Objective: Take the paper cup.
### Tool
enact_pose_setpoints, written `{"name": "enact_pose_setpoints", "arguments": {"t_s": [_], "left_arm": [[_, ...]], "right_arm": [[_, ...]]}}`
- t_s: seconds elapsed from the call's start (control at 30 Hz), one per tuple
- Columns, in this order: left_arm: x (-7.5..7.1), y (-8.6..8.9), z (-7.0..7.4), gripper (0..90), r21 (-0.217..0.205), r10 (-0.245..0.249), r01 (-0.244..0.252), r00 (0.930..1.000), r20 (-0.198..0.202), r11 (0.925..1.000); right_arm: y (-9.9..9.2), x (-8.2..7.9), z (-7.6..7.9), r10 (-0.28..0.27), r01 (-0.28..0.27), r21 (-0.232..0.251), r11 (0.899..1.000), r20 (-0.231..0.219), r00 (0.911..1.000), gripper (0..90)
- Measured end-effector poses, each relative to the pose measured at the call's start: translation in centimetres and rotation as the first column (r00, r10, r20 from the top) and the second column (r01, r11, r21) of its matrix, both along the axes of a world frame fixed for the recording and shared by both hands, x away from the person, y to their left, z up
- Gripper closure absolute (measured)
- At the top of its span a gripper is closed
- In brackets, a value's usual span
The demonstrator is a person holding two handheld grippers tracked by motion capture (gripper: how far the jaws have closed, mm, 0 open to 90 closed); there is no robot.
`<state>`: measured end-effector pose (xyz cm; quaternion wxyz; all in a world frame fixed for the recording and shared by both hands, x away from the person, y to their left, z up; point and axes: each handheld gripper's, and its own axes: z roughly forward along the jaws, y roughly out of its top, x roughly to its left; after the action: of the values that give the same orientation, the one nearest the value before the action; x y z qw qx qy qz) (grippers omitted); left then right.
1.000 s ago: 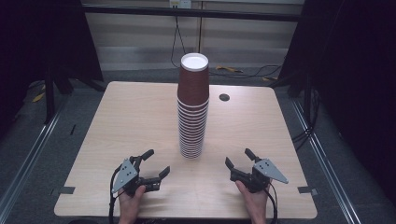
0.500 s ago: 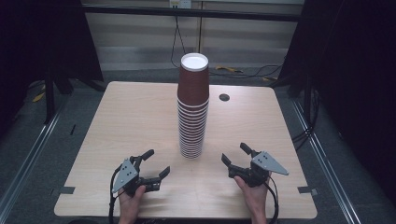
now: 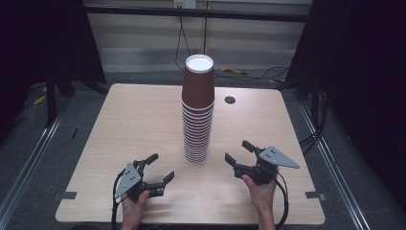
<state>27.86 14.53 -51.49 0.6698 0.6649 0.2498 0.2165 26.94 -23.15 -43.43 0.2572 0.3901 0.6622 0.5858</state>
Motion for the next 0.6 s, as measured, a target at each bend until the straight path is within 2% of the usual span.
{"name": "enact_pose_setpoints", "arguments": {"t_s": [0.2, 0.33, 0.6], "left_arm": [[0.0, 0.0, 0.0, 15.7, -0.002, 0.000, 0.000, 1.0000, 0.002, 1.0000], [0.0, 0.0, 0.0, 15.8, -0.001, 0.000, 0.000, 1.0000, 0.001, 1.0000], [0.0, 0.0, 0.0, 15.7, -0.002, 0.000, 0.000, 1.0000, 0.002, 1.0000]], "right_arm": [[-0.1, 0.4, 1.5, 0.018, -0.018, -0.001, 1.000, 0.002, 0.9998, 18.8], [0.0, 0.9, 2.9, 0.061, -0.061, -0.009, 0.998, 0.020, 0.9979, 22.2], [0.1, 1.6, 4.7, 0.106, -0.106, -0.010, 0.994, 0.032, 0.9939, 22.4]]}}
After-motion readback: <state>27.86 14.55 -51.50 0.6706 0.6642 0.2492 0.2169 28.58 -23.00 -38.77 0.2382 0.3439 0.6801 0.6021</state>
